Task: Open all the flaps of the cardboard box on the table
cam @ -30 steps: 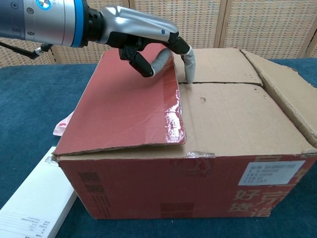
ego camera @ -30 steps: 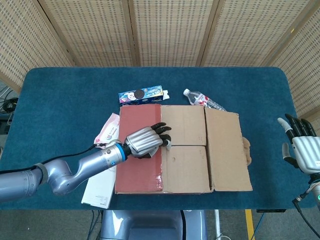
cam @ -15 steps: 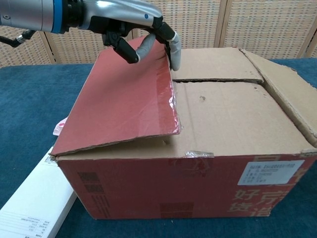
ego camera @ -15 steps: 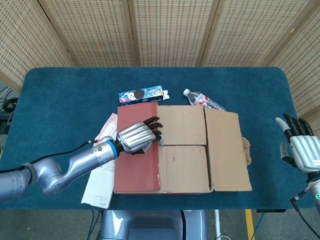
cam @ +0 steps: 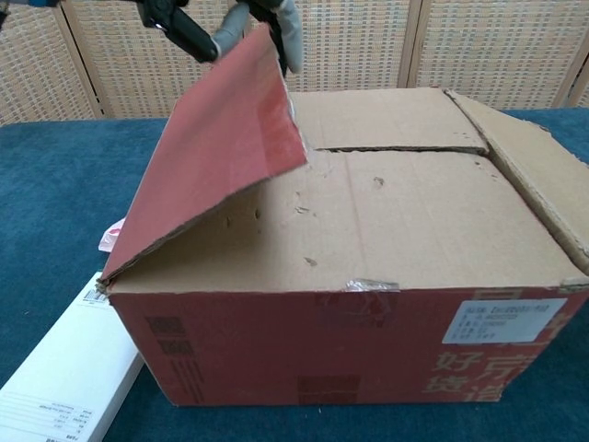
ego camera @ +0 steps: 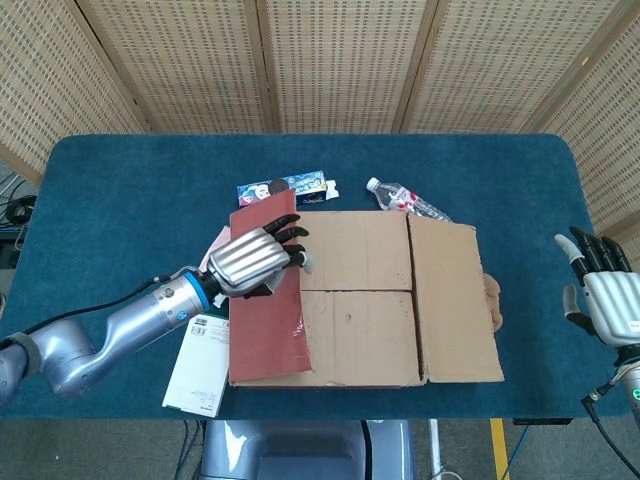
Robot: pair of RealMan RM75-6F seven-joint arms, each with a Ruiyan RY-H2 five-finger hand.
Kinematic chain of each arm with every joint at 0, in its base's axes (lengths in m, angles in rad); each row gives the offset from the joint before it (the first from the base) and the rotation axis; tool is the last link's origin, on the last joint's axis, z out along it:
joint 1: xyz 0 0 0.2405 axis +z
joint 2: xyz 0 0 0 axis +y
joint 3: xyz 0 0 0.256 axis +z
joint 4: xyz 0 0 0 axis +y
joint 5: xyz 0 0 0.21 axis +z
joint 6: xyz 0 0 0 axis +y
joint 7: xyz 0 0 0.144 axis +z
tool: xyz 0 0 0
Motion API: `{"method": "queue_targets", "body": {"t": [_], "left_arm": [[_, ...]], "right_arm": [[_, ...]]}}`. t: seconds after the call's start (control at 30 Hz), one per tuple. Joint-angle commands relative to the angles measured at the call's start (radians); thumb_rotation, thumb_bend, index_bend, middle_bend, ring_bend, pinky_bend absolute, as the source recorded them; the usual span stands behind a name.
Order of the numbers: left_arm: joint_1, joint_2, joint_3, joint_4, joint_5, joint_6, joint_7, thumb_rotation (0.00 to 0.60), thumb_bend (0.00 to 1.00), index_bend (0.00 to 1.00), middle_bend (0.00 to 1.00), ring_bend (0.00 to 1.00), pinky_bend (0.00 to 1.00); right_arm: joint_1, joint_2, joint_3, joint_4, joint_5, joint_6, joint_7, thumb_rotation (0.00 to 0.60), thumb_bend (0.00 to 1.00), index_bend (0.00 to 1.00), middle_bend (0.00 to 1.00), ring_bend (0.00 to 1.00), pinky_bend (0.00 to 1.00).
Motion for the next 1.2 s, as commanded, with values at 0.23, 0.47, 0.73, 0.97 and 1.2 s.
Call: {"method": "queue_targets", "body": {"t": [0.23, 0.47, 0.73, 0.97, 1.2], "left_arm": [[0.114, 0.112, 0.023, -0.054, 0.054, 0.123, -0.022, 0.6, 0.9, 0.35, 0.39, 0.13, 0.0], [0.235, 0.217, 0.059, -0.105, 0.092, 0.245, -0.012, 0.6, 0.87, 0.35, 0.39, 0.13, 0.0], [0.324, 0.269, 0.091, -0.13, 0.145, 0.319, 0.008, 0.6, 0.84, 0.34, 0.39, 0.13, 0.0], [0.395, 0.317, 0.117, -0.147, 0.18, 0.373, 0.025, 0.6, 0.81, 0.32, 0.39, 0.13, 0.0], [0.456, 0.343, 0.122, -0.156, 0.203, 0.442, 0.034, 0.6, 0.76, 0.3, 0.39, 0.13, 0.0]], "right_arm": [[-0.001, 0.0, 0.002, -0.007, 0.002, -0.001, -0.01, 0.6, 0.72, 0.0, 0.0, 0.0, 0.0], [0.0, -0.003, 0.004, -0.015, 0.005, -0.001, -0.023, 0.6, 0.72, 0.0, 0.0, 0.0, 0.0], [0.002, -0.018, 0.011, -0.013, 0.012, 0.002, -0.026, 0.6, 0.72, 0.0, 0.0, 0.0, 0.0], [0.002, -0.03, 0.011, -0.008, 0.012, 0.002, -0.023, 0.6, 0.72, 0.0, 0.0, 0.0, 0.0], [0.002, -0.034, 0.014, -0.005, 0.013, 0.004, -0.025, 0.6, 0.72, 0.0, 0.0, 0.0, 0.0]]}}
